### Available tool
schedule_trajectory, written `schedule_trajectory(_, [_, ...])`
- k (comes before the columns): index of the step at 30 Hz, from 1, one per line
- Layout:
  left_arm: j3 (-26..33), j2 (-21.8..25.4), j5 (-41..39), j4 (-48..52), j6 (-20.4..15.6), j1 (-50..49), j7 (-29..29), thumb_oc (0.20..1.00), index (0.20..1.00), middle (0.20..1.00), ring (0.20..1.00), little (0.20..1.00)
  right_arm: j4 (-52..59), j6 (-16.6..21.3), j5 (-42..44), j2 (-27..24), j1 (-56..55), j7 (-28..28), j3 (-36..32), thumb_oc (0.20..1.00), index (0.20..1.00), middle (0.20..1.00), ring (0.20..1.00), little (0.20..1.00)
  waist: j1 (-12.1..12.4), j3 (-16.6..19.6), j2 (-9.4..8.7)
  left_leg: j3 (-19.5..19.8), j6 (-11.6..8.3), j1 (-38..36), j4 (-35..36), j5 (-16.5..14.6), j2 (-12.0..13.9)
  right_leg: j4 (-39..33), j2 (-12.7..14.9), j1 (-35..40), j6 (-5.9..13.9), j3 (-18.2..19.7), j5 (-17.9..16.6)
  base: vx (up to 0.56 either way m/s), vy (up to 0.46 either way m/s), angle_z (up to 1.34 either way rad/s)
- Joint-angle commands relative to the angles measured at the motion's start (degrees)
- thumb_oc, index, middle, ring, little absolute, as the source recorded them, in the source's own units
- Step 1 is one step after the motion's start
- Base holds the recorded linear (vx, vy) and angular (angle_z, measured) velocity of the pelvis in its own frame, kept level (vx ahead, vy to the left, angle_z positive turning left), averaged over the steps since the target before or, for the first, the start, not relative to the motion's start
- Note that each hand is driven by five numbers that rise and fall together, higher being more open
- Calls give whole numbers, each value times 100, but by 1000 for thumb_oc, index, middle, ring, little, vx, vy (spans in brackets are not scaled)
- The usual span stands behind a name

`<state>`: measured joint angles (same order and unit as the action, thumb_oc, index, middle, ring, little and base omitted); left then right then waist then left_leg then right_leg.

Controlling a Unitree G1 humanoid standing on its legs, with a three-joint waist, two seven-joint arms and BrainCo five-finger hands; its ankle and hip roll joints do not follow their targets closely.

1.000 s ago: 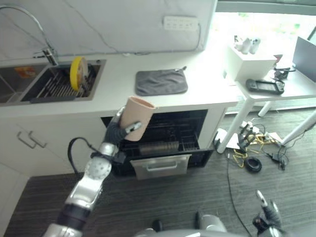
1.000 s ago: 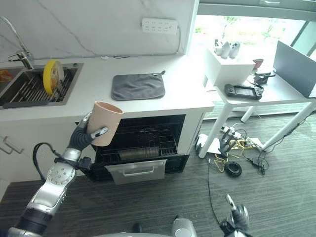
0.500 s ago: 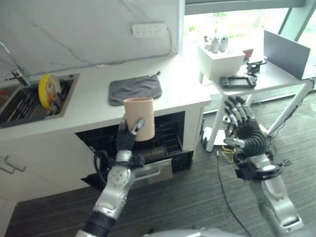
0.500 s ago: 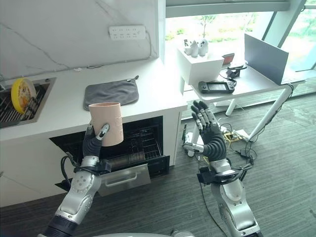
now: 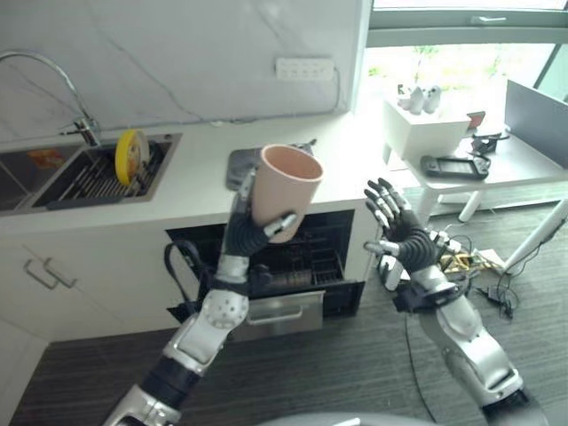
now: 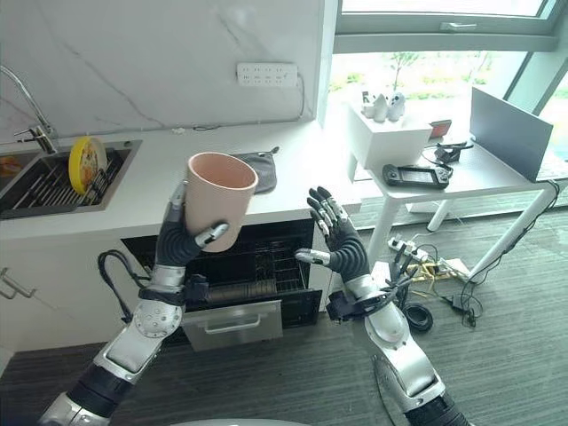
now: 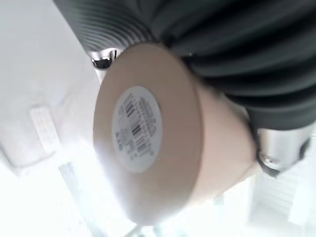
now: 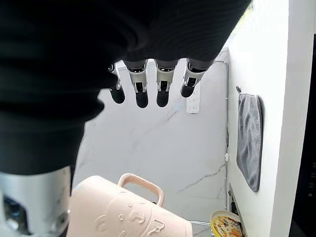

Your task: Place the dishes in the dishwasher.

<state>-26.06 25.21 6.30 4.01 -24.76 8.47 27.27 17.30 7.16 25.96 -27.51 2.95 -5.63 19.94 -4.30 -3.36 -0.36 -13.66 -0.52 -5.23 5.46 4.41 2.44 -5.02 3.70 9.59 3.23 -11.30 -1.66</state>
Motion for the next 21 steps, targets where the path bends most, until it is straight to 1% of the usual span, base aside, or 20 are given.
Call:
schedule_trajectory(1, [149,35,30,-188,-138,456,-57,200,200,200,200,200,-127,-58,193,47,585,-75,55,1000,1000,1000,1000,1000,93,-44,-117,109,-163,-483,-46,-545,93,2,293,-151,420,31,-128,14,-3,11])
schedule_trajectory(3, [146,21,34,-198,-176,397,-117,200,200,200,200,200,-171,-108,227,81,619,-61,73,1000,1000,1000,1000,1000,109,-42,-122,123,-151,-489,-46,-546,92,2,295,-145,420,40,-134,15,-2,6])
schedule_trajectory(8, [50,-43,37,-225,-90,405,-209,200,200,200,200,200,-191,-70,286,175,777,82,125,1000,1000,1000,1000,1000,126,-60,-134,145,-136,-497,-46,-553,98,2,287,-125,406,65,-126,0,0,0])
schedule_trajectory(15, [-125,-106,51,-353,-41,490,-295,200,200,200,200,200,-131,-237,409,304,1087,172,309,1000,1000,1000,1000,1000,163,-60,-137,159,-129,-526,-46,-562,93,2,276,-89,385,60,-103,0,0,0])
schedule_trajectory(19, [-259,-120,165,-338,-71,529,-473,200,200,200,200,200,-147,-344,408,365,1241,36,413,1000,1000,1000,1000,1000,174,-53,-132,150,-124,-532,-46,-562,99,2,274,-84,382,65,-99,0,0,0])
schedule_trajectory(21, [-327,-119,204,-310,-35,523,-470,200,200,200,200,200,-133,-284,448,397,1267,58,442,1000,1000,1000,1000,1000,167,-55,-129,146,-127,-533,-46,-564,104,2,272,-89,386,72,-100,0,0,0])
